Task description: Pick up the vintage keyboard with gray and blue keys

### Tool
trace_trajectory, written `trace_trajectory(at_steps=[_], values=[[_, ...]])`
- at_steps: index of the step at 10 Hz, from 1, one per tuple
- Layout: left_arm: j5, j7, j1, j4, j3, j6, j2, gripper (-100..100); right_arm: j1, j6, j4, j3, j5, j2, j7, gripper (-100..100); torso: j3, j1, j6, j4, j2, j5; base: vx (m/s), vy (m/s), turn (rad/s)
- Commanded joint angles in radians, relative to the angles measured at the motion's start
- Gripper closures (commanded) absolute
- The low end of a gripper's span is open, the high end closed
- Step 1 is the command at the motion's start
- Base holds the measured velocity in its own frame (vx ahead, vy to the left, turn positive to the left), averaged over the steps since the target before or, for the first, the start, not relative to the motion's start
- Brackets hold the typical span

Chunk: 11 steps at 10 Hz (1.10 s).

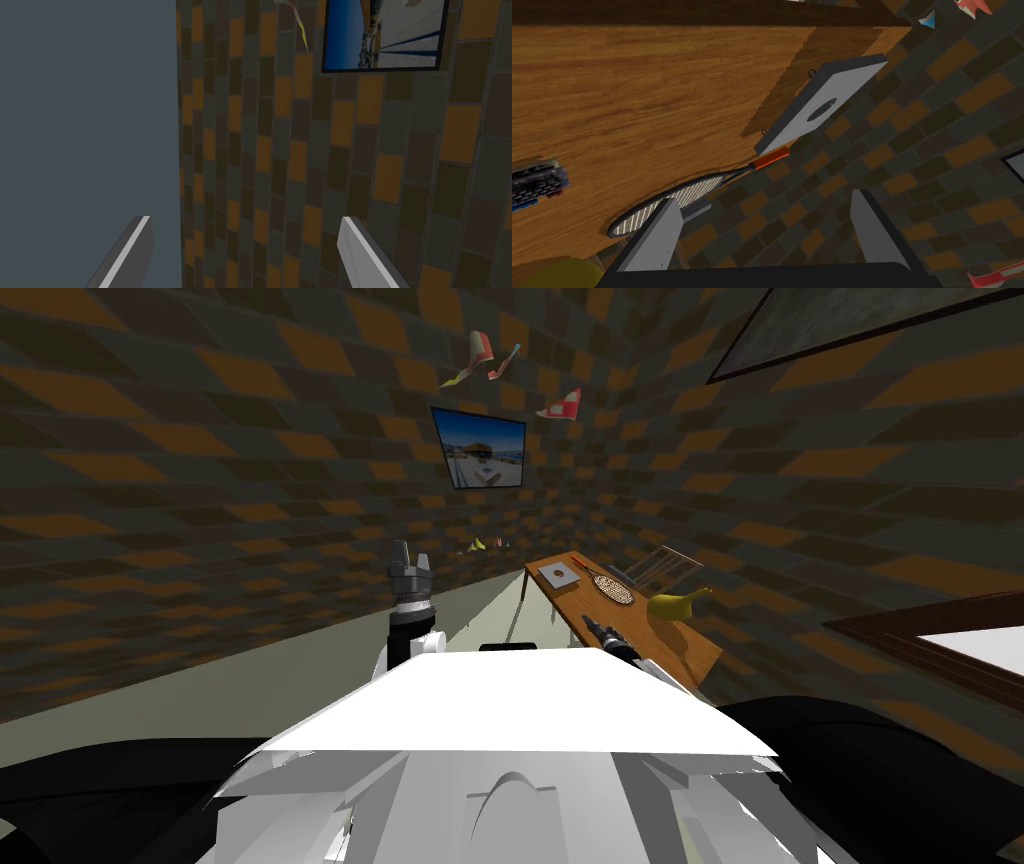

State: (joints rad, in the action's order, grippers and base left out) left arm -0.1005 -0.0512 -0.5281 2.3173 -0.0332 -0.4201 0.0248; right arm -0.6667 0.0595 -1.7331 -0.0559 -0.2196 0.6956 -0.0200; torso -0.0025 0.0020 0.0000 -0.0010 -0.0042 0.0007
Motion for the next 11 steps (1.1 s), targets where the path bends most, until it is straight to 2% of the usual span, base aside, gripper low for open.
trace_trajectory(at_steps=[1,2,3,5,6,9,10,11], values=[[0.0,0.0,0.0,0.0,0.0,0.0,0.0,0,-0.02,0.032,0.048,-0.035,-0.019,0.05,0.001,-100,0.0,0.0,0.0,0.0,0.0,0.0,0.133,0.039,0.13],[0.0,0.0,0.0,0.0,0.0,0.0,0.0,0,-0.028,0.045,0.087,-0.062,-0.033,0.086,0.006,-100,-0.002,0.0,0.0,-0.001,-0.003,0.0,0.151,0.042,0.177],[0.0,0.0,0.0,0.0,0.0,0.0,0.0,0,-0.028,0.045,0.087,-0.062,-0.033,0.09,0.006,-100,-0.002,0.0,0.0,-0.001,-0.004,0.0,0.091,0.022,0.031],[0.0,0.0,0.0,0.0,0.0,0.0,0.0,0,-0.045,0.062,0.157,-0.123,-0.06,0.154,0.022,-100,0.0,-0.001,0.0,0.0,-0.001,0.0,0.083,0.0,0.116],[0.0,0.0,0.0,0.0,0.0,0.0,0.0,0,-0.045,0.062,0.164,-0.123,-0.06,0.154,0.022,-100,-0.001,-0.002,0.0,0.0,-0.001,0.0,0.084,-0.012,0.061],[0.0,0.0,0.0,0.0,0.0,0.0,0.0,0,-0.068,0.07,0.261,-0.217,-0.1,0.235,0.061,-100,-0.001,-0.005,0.0,0.0,-0.001,-0.001,0.099,-0.044,0.139],[0.0,0.0,0.0,0.0,0.0,0.0,0.0,0,-0.068,0.07,0.271,-0.228,-0.1,0.235,0.061,-100,-0.001,-0.006,0.0,0.0,-0.002,-0.001,0.072,-0.05,0.053],[0.0,0.0,0.0,0.0,0.0,0.0,0.0,0,-0.074,0.069,0.3,-0.265,-0.113,0.258,0.077,-100,0.0,-0.005,0.001,0.0,0.0,-0.001,0.055,-0.05,0.094]])
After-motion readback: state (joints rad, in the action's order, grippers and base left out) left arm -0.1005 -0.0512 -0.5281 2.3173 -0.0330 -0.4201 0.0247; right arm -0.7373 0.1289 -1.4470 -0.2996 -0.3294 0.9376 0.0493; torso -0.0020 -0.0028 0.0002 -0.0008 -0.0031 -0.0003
